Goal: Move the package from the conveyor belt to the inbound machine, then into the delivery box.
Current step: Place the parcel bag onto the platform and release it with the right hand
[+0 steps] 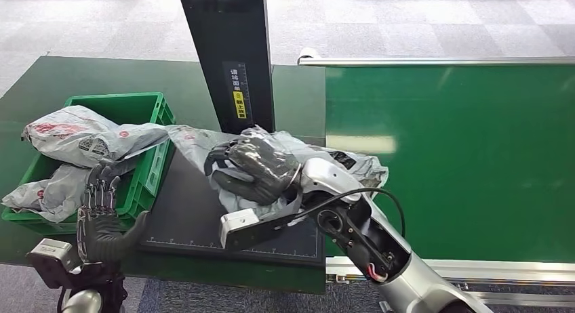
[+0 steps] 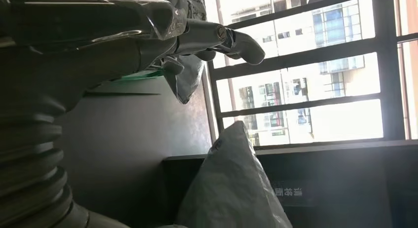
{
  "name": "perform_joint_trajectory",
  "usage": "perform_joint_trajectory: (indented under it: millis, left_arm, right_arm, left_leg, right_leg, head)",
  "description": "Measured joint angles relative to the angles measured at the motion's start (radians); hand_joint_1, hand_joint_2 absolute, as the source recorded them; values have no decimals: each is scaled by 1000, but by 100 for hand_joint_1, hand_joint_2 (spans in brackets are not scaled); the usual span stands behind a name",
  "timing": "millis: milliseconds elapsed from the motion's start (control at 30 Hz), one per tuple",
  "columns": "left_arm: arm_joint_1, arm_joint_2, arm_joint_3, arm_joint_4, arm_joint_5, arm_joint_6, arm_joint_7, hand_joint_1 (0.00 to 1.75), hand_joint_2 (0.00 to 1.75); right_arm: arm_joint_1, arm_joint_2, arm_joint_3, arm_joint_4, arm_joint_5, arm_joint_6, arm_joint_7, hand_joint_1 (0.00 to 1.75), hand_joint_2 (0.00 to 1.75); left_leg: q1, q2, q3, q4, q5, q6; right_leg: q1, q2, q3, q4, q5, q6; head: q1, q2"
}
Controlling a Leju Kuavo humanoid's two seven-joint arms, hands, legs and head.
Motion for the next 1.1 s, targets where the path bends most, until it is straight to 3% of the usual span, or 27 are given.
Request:
perform_joint_trajectory:
  millis: [100, 133, 167, 267, 300, 500, 700, 933, 1100]
  left_arm:
    - [-12, 6, 16, -2, 4, -20, 13, 0, 175]
    - [-15, 9, 19, -2, 2, -24, 16, 0, 175]
    - [-19, 11, 21, -2, 0, -26, 19, 0, 175]
    - [-35, 14, 22, -2, -8, -27, 25, 0, 175]
    - [-39, 15, 22, -1, -11, -27, 28, 0, 175]
    - [-50, 10, 20, -1, -30, -27, 47, 0, 175]
    - [-54, 5, 20, -1, -49, -38, 59, 0, 175]
    - [-46, 8, 15, -3, -21, -104, 60, 0, 175]
    - [25, 9, -7, -38, 7, -200, 51, 0, 175]
  right_arm:
    - [-11, 56, 42, 19, -51, 17, 33, 158, 175]
    - [-14, 69, 55, 28, -67, 21, 41, 155, 175]
    - [-16, 80, 66, 37, -81, 25, 45, 132, 175]
    - [-18, 110, 94, 69, -122, 33, 45, 19, 175]
    - [-18, 120, 100, 81, -137, 34, 44, 0, 175]
    - [-18, 157, 118, 139, -220, 45, 49, 0, 175]
    - [-14, 157, 97, 177, -323, 71, 45, 0, 175]
    - [17, 105, 5, 185, -486, 112, 11, 0, 175]
    - [135, 2, -195, 145, -647, 157, -91, 0, 175]
  left_leg:
    - [0, -1, 0, 0, 0, 0]
    - [0, -1, 0, 0, 0, 0]
    - [0, -1, 0, 0, 0, 0]
    - [0, -1, 0, 0, 0, 0]
    - [0, -2, 0, 0, 0, 0]
    - [0, -1, 0, 0, 0, 0]
    - [0, -1, 0, 0, 0, 0]
    - [0, -2, 1, 1, 0, 0]
    - [-1, -4, -1, 1, -1, 0]
  right_leg:
    - [1, -1, 0, 0, -1, -1]
    - [1, -1, 0, 0, -1, -1]
    - [1, -1, 0, 0, -1, -1]
    - [0, -1, 0, 0, -1, -1]
    - [0, -1, 0, 0, -1, -1]
    - [0, -1, 0, 0, 0, -1]
    - [0, -1, 0, 0, -1, -1]
    - [0, -2, 0, -1, -1, -1]
    - [-1, -4, 1, -2, -1, 0]
  head:
    - [0, 0]
    - [0, 0]
    - [0, 0]
    - [0, 0]
    - [0, 0]
    - [0, 0]
    - [0, 0]
    - [0, 0]
    - [0, 0]
